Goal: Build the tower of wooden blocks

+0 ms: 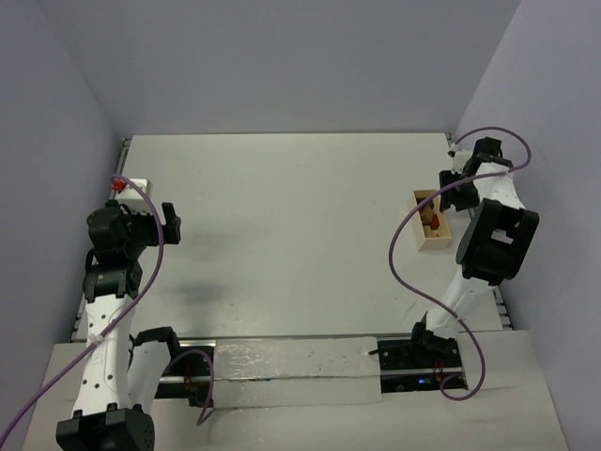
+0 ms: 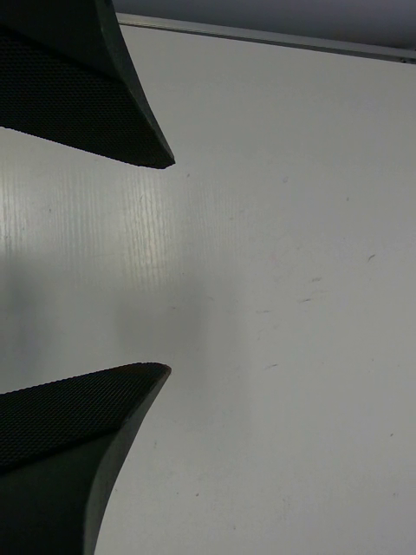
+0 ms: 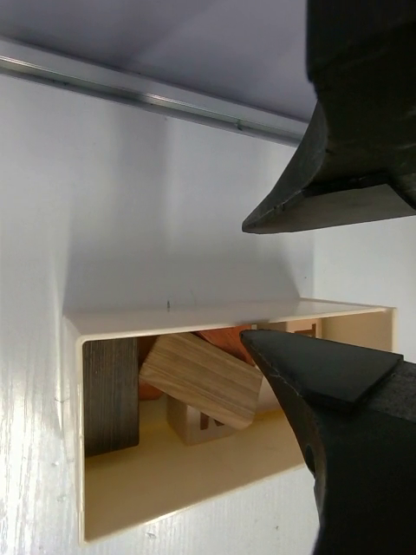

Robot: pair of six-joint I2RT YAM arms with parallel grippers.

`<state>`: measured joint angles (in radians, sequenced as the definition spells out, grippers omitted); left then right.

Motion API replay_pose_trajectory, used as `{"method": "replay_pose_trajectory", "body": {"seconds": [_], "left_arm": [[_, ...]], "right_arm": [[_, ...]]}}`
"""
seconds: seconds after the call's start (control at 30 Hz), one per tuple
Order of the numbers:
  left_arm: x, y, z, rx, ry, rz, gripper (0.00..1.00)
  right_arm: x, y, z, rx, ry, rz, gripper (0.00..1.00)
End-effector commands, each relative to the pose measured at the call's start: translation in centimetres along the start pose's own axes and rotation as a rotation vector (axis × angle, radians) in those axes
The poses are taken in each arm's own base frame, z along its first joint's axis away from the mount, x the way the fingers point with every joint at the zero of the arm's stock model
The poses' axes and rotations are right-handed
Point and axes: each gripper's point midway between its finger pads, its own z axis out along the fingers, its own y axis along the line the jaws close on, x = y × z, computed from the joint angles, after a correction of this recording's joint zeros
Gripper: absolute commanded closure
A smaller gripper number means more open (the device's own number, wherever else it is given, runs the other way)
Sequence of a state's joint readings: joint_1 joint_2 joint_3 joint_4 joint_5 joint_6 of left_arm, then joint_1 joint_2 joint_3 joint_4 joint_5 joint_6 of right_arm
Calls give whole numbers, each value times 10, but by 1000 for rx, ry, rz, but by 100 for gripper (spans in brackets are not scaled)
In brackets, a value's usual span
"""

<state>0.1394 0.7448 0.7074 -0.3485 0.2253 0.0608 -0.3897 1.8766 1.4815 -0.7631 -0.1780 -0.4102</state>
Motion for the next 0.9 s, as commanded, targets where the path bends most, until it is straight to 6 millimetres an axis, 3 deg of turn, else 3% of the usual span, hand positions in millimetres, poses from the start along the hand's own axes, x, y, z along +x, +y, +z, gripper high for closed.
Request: {"method": "replay_pose_trajectory", "body": {"seconds": [0.0, 0.2, 0.43, 0.87], "left_arm": [[-6, 0, 1, 12, -19, 7, 1], [-5, 0, 2, 12, -12, 6, 1], [-4, 0, 3, 12, -7, 3, 1], [-3, 0, 3, 15, -5, 2, 1]], "right_arm": [[-13, -4, 3, 1, -24, -11, 50], [-9, -3, 13, -4, -11, -13, 56], [-6, 0, 24, 0, 2, -24, 72], [-7, 8, 33, -11, 13, -32, 78]]}}
